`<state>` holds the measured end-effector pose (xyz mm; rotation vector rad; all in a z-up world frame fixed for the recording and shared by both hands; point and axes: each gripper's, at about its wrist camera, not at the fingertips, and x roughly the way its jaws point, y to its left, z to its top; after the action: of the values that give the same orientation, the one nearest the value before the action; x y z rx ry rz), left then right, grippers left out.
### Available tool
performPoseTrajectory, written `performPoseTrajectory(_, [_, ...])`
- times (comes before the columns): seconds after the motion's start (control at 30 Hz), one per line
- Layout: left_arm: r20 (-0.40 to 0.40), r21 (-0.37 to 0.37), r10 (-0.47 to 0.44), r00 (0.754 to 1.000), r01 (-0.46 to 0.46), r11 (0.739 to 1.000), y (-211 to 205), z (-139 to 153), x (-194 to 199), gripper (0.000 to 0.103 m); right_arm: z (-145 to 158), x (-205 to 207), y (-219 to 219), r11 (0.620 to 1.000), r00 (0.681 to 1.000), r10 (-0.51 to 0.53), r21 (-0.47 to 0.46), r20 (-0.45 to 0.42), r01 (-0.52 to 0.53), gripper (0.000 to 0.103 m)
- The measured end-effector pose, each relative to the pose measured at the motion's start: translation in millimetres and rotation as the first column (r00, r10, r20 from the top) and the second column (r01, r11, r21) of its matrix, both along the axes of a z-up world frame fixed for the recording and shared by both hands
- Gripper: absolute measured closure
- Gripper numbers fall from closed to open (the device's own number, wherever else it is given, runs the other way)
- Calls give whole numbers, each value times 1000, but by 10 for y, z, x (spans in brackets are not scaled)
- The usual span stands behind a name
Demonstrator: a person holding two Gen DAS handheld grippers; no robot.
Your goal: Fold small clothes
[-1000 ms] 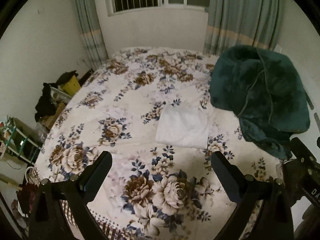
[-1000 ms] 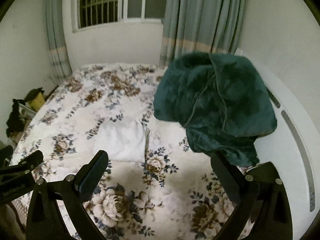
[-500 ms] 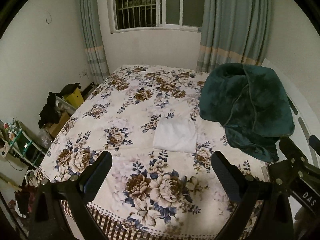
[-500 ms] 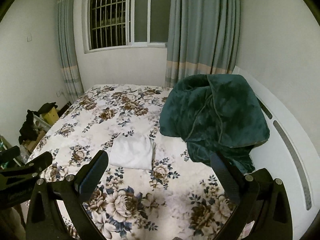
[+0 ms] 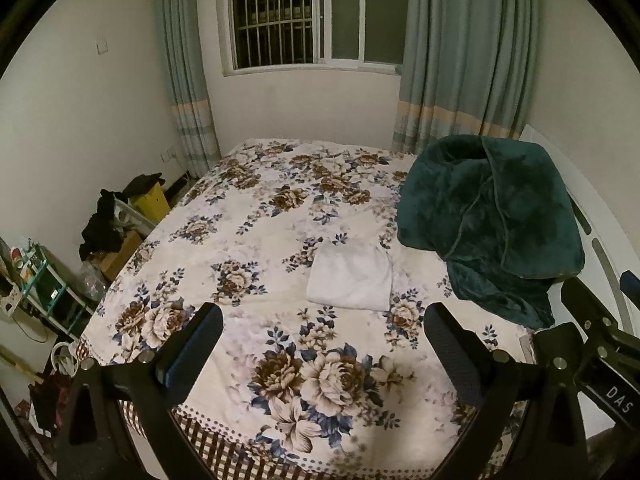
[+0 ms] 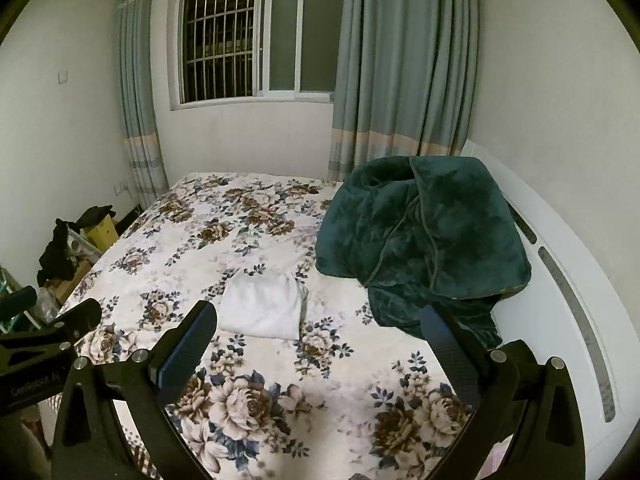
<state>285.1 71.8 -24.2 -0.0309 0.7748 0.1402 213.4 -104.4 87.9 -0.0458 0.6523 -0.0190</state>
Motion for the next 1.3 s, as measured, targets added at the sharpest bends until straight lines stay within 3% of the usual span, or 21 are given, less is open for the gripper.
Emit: performPoseTrajectory(1.3, [24,4,9,1000,-10,1000,41,134,-39,0,88,50,-9,1000,1000,7,9,11,-7,0])
